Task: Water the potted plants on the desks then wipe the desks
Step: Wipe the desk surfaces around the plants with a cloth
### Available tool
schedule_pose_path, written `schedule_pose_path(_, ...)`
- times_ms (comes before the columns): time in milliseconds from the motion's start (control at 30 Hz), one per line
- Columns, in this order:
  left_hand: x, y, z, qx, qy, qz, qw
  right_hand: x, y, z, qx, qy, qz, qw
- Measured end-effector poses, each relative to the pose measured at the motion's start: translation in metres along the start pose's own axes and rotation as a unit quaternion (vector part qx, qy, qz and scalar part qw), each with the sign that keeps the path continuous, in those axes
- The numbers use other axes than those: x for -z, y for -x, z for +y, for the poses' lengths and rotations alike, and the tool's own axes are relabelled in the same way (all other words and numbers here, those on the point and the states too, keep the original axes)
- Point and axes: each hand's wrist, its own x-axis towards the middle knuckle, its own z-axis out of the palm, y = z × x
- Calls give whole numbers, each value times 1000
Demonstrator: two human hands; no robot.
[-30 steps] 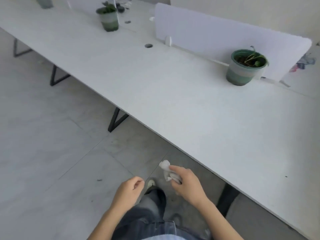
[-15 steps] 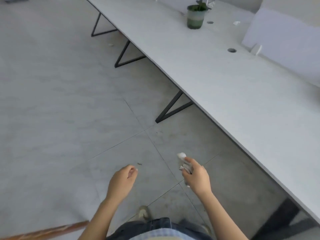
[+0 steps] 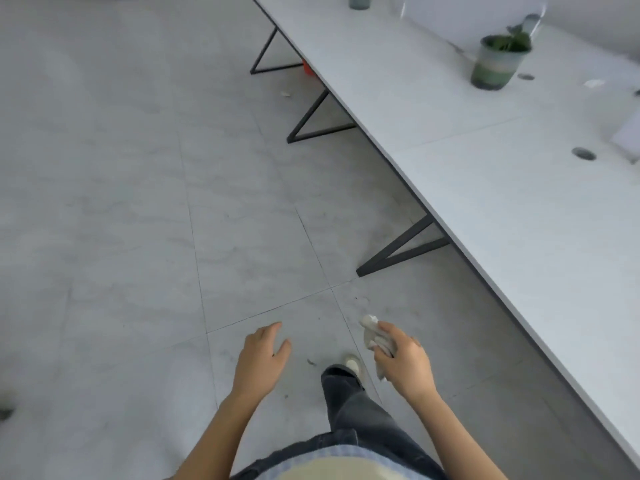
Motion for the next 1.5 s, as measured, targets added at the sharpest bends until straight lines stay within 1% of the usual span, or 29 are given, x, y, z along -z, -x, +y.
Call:
schedule_pose_path(167,22,-90,56,-3,48,37,998,43,-113,-41,60,-5,30,998)
schedule_pose_path(300,30,-143,99,11,101,50,994,66,-177,-63,74,-13,31,997)
schedule_pose_path(367,31,-162,107,29,106,37,993,64,-202,-67,57,-11,11,998)
schedule_pose_path(500,35,-199,101,97,143,29,985,49,-243,-71,27,21,-67,997)
schedule_pose_path(600,48,-246,97,122,151,33,980,41,-289,-86,31,42,-86,995)
schedule_pose_path(733,82,-342,107,91,154,33,983,33,-366,-123,36,54,-54,996)
schedule_pose_path(867,140,-443,137,33,157,33,987,28,-434,-167,9,26,-14,1000)
schedule_pose_path(1000,179,-515,159,1,150,33,988,27,-480,-205,-7,16,9,1000)
schedule_pose_path(1100,173,-546,167,0,132,-27,991,29,-499,-211,-37,5,29,999)
schedule_pose_path(1233,149,-573,183,-8,95,-114,989,41,-521,-204,-97,-12,30,995)
schedule_pose_path(1367,139,-625,224,-33,81,-116,989,69,-559,-195,-122,-46,40,991)
schedule_pose_path(1500,129,-672,291,-90,66,-113,987,119,-609,-196,-109,-126,80,983)
